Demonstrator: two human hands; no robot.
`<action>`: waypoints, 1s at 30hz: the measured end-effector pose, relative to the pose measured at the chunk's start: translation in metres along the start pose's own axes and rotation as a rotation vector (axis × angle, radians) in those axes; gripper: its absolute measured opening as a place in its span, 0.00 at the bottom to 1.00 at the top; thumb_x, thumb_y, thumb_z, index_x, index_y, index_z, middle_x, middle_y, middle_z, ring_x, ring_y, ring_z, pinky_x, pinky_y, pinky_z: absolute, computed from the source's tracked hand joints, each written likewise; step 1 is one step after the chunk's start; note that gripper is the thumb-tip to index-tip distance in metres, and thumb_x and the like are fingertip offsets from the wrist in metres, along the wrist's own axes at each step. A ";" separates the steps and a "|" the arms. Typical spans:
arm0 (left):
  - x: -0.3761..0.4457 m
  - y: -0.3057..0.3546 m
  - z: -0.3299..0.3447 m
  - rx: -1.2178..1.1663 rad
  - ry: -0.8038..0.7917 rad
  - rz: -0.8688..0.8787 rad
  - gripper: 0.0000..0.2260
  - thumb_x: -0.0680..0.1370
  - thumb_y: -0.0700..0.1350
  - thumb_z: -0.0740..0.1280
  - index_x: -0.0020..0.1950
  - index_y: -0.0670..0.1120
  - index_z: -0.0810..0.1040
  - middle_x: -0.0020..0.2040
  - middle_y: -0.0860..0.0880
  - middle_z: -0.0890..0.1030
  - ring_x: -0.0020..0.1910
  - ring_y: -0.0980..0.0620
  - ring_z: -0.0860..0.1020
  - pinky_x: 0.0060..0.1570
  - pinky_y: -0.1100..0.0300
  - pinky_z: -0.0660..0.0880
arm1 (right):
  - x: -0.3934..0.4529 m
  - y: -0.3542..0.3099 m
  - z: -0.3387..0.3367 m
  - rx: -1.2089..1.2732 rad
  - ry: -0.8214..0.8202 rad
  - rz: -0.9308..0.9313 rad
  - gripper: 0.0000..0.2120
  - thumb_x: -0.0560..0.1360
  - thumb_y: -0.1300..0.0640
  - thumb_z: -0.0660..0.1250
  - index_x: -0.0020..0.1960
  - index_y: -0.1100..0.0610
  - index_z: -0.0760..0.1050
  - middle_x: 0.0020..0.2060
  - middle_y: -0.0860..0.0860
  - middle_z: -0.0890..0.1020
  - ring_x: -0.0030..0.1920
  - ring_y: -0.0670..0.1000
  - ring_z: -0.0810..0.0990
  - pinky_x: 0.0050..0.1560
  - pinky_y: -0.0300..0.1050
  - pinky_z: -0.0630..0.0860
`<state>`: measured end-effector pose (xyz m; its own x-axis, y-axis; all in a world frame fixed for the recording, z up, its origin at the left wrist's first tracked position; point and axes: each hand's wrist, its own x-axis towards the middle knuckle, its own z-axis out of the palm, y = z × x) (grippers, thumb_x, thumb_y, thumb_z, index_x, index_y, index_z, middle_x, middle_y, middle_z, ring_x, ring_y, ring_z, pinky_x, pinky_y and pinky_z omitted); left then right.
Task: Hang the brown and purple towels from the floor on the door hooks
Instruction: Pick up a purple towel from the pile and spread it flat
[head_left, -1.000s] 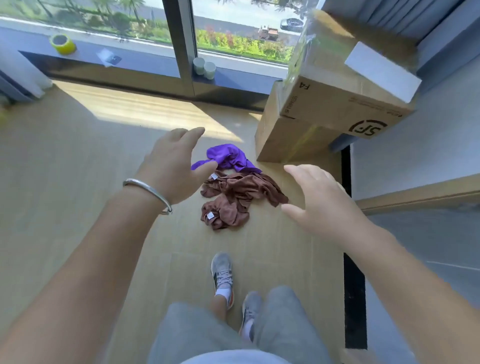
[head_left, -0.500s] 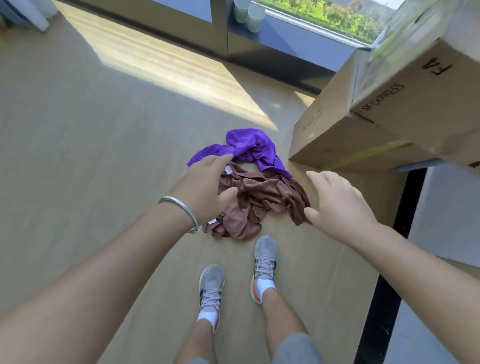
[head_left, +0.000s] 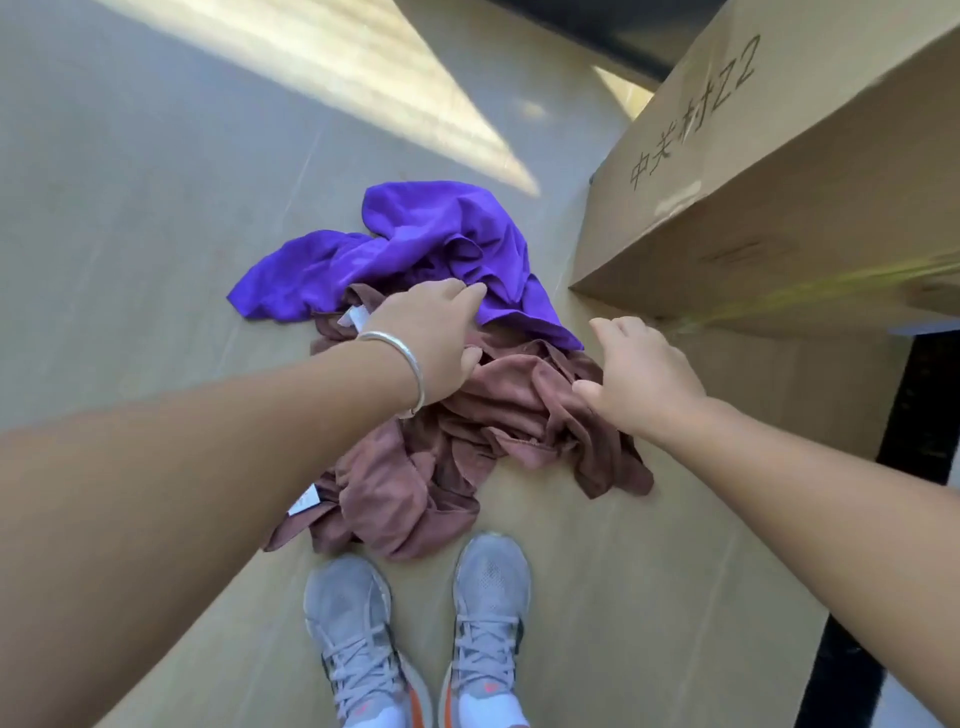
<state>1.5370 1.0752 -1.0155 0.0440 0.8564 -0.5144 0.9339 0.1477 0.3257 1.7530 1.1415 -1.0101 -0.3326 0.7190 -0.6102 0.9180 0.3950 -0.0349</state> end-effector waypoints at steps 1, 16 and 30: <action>0.014 -0.002 0.012 0.018 -0.006 0.014 0.26 0.78 0.52 0.63 0.73 0.46 0.62 0.69 0.47 0.69 0.68 0.44 0.67 0.63 0.46 0.68 | 0.013 0.003 0.013 0.016 -0.001 0.011 0.29 0.73 0.45 0.67 0.69 0.54 0.64 0.65 0.54 0.70 0.66 0.58 0.68 0.61 0.52 0.68; 0.113 0.000 0.083 0.292 0.067 -0.022 0.11 0.77 0.45 0.63 0.59 0.49 0.76 0.58 0.48 0.76 0.57 0.44 0.75 0.47 0.54 0.67 | 0.100 0.025 0.068 0.018 0.187 -0.119 0.11 0.76 0.55 0.61 0.50 0.50 0.82 0.49 0.48 0.79 0.59 0.55 0.72 0.50 0.46 0.68; -0.112 -0.064 -0.157 0.035 0.428 -0.373 0.07 0.75 0.42 0.60 0.52 0.49 0.73 0.45 0.45 0.81 0.44 0.41 0.79 0.37 0.56 0.66 | -0.049 -0.133 -0.206 0.221 0.455 -0.580 0.07 0.78 0.56 0.59 0.49 0.52 0.76 0.43 0.48 0.80 0.46 0.52 0.74 0.39 0.47 0.65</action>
<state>1.4171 1.0474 -0.8541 -0.4317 0.8748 -0.2201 0.8704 0.4680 0.1531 1.6032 1.1713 -0.8125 -0.7863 0.6147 -0.0620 0.5753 0.6919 -0.4362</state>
